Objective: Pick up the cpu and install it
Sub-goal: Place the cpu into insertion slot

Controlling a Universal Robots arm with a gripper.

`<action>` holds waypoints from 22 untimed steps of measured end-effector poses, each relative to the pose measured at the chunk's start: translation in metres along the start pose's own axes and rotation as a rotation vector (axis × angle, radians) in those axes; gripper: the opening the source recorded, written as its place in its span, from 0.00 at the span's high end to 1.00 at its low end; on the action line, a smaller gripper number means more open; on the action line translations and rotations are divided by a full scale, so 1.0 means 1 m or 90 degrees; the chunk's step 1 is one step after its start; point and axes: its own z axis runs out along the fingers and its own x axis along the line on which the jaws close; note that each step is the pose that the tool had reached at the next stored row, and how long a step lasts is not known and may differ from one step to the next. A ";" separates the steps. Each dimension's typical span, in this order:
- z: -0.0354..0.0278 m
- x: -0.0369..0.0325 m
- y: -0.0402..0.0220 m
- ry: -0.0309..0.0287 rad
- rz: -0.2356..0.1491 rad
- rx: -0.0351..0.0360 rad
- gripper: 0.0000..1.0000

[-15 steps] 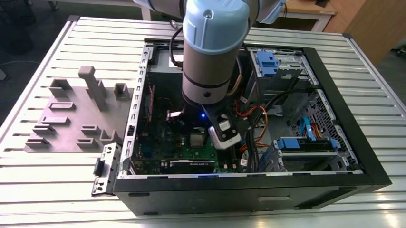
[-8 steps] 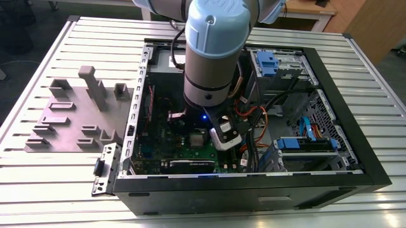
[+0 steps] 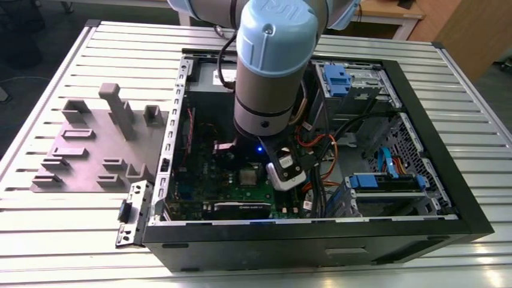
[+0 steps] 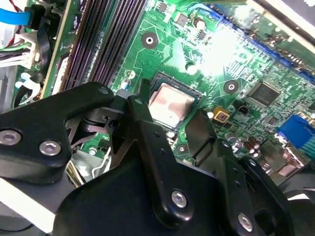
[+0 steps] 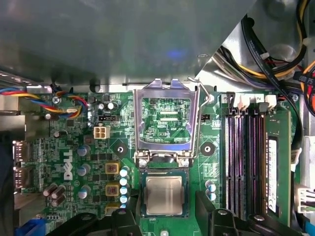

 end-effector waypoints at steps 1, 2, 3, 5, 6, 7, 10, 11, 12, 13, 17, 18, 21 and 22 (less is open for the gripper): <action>0.0003 0.0000 0.0000 0.0000 0.000 -0.0016 0.44; 0.0004 -0.0001 0.0000 0.0001 0.000 -0.0042 0.44; 0.0004 -0.0001 0.0000 0.0002 0.000 -0.0075 0.45; 0.0006 -0.0001 0.0000 0.0004 0.000 -0.0143 0.52; 0.0007 -0.0001 0.0000 0.0005 0.000 -0.0169 0.58; 0.0007 -0.0001 0.0000 0.0005 0.000 -0.0193 0.64; 0.0008 -0.0001 0.0001 0.0006 0.000 -0.0246 0.69; 0.0008 -0.0001 0.0001 0.0006 0.000 -0.0251 0.76; 0.0008 -0.0001 0.0000 0.0006 0.000 -0.0256 0.76; 0.0008 -0.0001 0.0000 0.0007 0.000 -0.0260 0.76; 0.0009 -0.0001 0.0000 0.0007 0.000 -0.0264 0.64; 0.0012 -0.0001 0.0000 0.0006 0.000 -0.0264 0.64; 0.0016 -0.0002 0.0000 0.0005 0.000 -0.0202 0.57; 0.0017 -0.0002 0.0000 0.0004 0.000 -0.0168 0.57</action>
